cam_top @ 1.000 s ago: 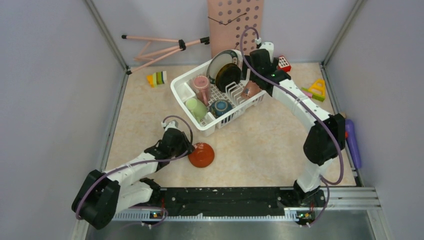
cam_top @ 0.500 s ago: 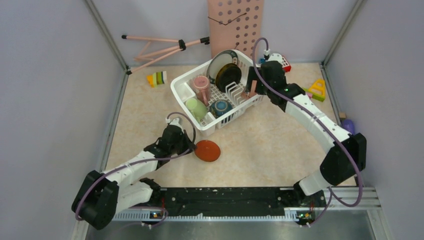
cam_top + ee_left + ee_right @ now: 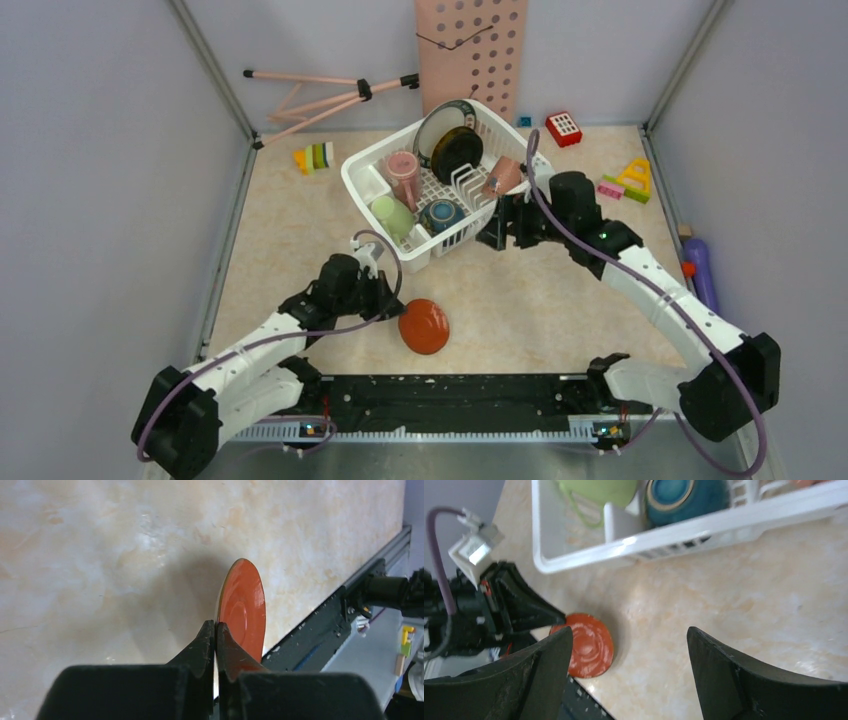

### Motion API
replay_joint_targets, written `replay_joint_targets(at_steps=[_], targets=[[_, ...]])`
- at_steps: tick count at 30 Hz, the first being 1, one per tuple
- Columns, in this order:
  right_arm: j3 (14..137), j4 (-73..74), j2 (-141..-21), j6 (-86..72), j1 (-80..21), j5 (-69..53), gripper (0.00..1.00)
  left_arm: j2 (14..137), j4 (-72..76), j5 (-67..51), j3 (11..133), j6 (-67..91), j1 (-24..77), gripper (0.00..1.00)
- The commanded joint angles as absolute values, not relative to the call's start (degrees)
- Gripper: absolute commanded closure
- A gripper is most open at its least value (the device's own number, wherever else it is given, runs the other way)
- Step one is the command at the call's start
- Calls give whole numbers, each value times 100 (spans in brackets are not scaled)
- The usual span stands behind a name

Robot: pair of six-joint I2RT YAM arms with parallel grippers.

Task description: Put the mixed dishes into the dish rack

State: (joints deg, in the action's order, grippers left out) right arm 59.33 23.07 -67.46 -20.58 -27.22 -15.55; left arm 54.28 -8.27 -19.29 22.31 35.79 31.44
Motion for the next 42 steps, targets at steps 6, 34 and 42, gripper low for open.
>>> replay_joint_targets(at_steps=[6, 34, 42], targets=[[4260, 909, -6068, -2125, -3302, -3451, 20, 4636, -203, -2684, 2649, 3436, 3361, 100], [5221, 1184, -6502, -1441, -4087, -2790, 100, 4175, 414, -1706, 3070, 3753, 3376, 52], [6338, 1343, -6394, -140, -4008, -174, 100, 3698, -268, -210, 3433, 3942, 3375, 15]])
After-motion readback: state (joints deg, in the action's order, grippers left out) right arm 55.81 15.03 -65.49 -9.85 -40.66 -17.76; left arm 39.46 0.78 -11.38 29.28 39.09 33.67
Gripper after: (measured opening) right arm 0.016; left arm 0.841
